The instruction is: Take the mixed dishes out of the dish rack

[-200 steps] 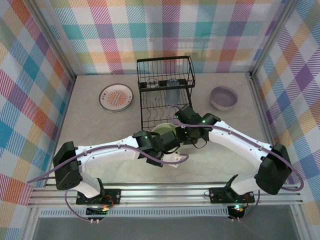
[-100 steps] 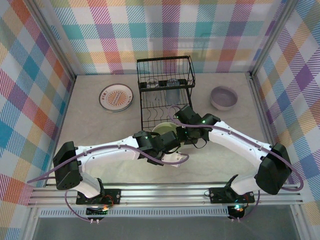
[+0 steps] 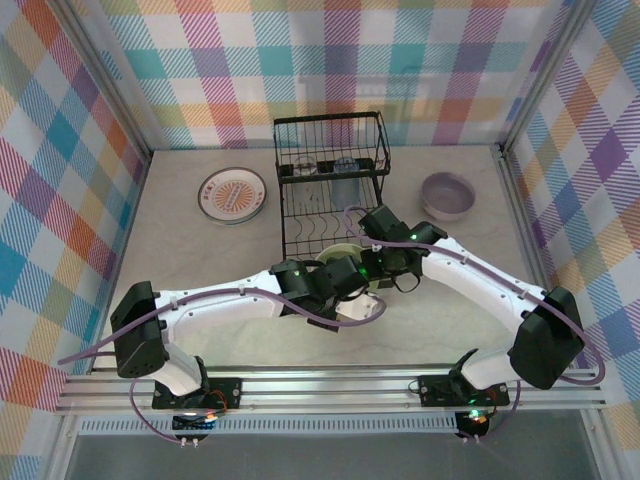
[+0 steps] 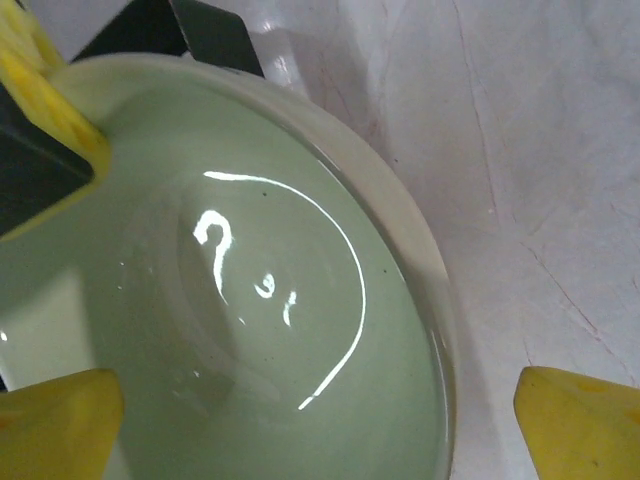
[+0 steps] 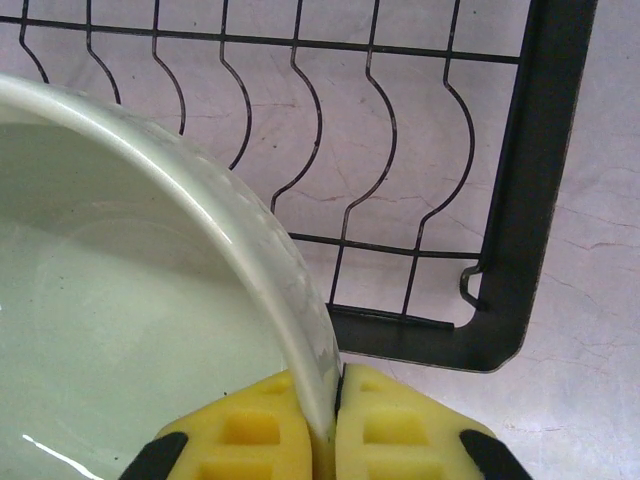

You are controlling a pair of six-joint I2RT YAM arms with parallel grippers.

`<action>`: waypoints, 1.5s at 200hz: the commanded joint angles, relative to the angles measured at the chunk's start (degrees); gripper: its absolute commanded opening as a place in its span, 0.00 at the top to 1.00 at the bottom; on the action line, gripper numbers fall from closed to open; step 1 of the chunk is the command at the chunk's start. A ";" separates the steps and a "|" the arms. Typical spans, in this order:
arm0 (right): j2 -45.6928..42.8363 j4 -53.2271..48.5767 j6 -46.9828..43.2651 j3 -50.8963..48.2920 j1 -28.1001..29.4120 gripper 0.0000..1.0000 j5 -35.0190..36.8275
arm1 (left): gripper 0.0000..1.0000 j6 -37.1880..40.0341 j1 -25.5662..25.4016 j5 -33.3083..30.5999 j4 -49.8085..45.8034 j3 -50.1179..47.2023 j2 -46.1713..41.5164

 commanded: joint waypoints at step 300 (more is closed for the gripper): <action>-18.53 4.35 8.59 1.41 -45.59 1.00 -12.10 | 0.00 -71.38 36.86 37.93 21.33 -28.35 -50.67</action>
